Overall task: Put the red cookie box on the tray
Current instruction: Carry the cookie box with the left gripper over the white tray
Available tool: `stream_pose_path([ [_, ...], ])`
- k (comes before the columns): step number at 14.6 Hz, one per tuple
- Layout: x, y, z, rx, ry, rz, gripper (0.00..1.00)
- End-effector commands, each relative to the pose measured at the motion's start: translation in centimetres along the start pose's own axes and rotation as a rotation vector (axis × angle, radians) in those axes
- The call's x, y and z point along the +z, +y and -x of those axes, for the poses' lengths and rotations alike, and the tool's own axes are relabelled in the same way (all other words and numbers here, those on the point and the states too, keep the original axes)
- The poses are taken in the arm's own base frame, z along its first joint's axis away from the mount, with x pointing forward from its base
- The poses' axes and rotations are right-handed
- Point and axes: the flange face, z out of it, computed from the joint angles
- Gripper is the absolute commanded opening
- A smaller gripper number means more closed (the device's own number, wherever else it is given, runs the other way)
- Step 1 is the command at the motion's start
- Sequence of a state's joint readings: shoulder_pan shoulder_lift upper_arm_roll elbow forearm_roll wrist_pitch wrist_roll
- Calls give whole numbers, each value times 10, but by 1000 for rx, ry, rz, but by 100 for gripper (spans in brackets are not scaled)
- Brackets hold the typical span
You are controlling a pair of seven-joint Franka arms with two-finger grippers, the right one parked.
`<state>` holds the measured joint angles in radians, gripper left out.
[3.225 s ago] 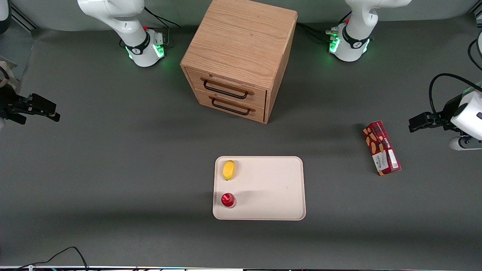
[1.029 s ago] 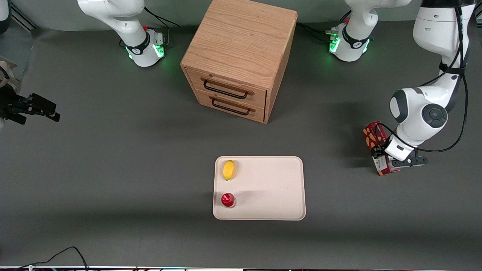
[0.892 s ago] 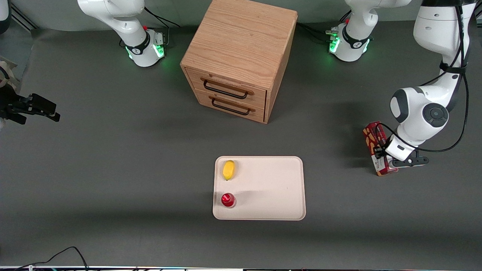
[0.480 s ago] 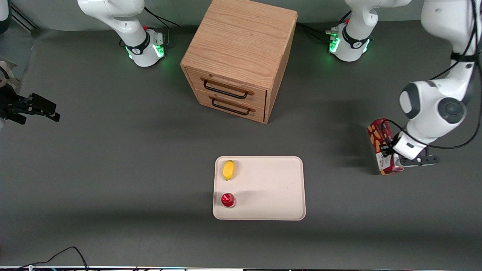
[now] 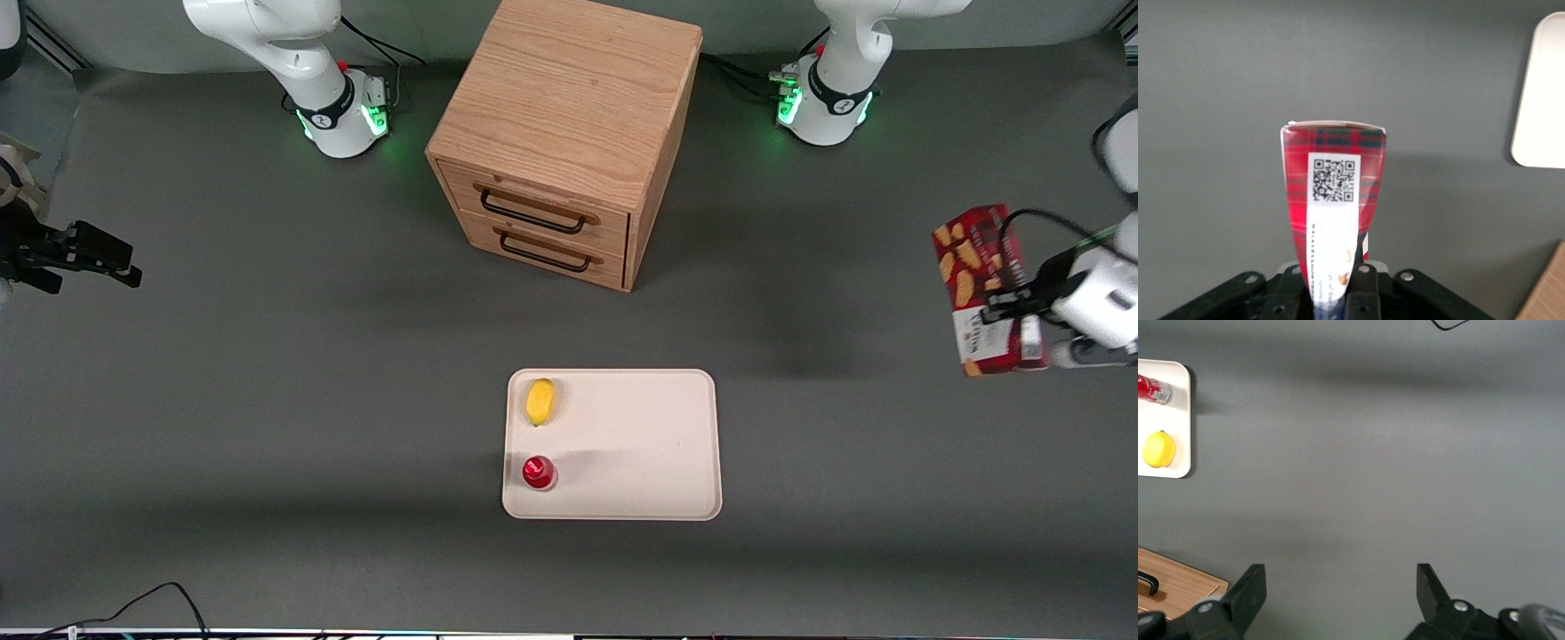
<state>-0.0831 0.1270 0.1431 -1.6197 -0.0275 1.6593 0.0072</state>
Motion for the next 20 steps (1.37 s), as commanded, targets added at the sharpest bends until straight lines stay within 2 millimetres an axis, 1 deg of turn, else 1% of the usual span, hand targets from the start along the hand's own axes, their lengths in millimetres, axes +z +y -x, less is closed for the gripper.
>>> stream_pose_path([
  [1,-32,9,-7,15,-10,-8,0],
  [2,-35,20,-9,24,-3,-9,0],
  [3,-32,35,-13,18,-4,-8,0],
  [5,-11,76,-24,-79,-28,-15,0],
  [8,17,184,-37,-187,-46,2,0],
  [10,35,244,-51,-278,-51,33,0],
  [11,46,270,-58,-299,-50,49,0],
  [12,57,289,-66,-316,-29,69,0],
  [13,71,306,-70,-314,-11,82,0],
  [14,84,315,-75,-312,4,89,0],
  [15,104,327,-78,-306,8,92,0],
  [16,127,345,-79,-299,22,85,0],
  [18,180,371,-84,-337,99,91,0],
  [19,201,381,-85,-354,130,107,0],
  [20,217,384,-88,-362,140,117,0],
])
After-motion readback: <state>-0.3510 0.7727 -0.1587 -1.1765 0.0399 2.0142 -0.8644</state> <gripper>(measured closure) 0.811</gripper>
